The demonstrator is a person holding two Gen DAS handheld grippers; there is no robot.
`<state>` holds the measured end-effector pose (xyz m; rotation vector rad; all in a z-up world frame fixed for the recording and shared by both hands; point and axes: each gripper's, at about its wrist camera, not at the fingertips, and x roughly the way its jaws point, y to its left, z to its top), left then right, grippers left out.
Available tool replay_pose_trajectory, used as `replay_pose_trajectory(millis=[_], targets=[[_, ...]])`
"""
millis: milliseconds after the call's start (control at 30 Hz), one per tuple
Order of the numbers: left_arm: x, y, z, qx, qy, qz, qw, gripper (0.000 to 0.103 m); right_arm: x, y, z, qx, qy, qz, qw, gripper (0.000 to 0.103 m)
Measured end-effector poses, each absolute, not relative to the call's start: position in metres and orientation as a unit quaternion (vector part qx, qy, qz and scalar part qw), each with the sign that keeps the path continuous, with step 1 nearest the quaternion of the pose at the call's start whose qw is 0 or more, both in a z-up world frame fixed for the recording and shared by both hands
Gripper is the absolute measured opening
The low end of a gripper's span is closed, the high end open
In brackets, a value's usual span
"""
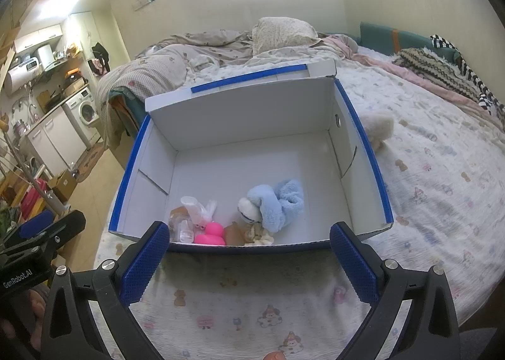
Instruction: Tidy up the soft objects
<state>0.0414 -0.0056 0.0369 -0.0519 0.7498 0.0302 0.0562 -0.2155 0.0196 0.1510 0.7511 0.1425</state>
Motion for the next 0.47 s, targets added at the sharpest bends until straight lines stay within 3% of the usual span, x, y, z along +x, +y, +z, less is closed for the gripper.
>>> replay_pose_trajectory(millis=[467], targets=[[0.0425, -0.0065, 0.0363, -0.027, 0.372, 0.017, 0.928, 0.098, 0.0563, -0.2136, 0.0195, 0.073, 0.367, 0.07, 0.925, 0.103]])
